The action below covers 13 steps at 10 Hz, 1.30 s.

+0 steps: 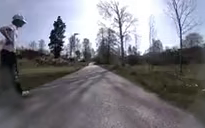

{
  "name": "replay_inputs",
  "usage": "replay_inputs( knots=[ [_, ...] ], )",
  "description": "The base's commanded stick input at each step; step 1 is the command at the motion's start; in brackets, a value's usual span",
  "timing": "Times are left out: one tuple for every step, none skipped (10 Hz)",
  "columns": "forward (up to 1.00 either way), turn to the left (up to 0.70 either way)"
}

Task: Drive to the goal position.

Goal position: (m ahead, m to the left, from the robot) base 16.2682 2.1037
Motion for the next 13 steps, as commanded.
replay_inputs(
  knots=[
    [1.0, 0.0],
    [1.0, 0.0],
    [1.0, 0.0],
    [1.0, 0.0],
    [1.0, 0.0],
    [1.0, 0.0],
    [1.0, 0.0],
    [1.0, 0.0],
    [1.0, 0.0],
    [1.0, 0.0],
    [1.0, 0.0],
    [1.0, 0.0],
    [1.0, 0.34]
  ],
)
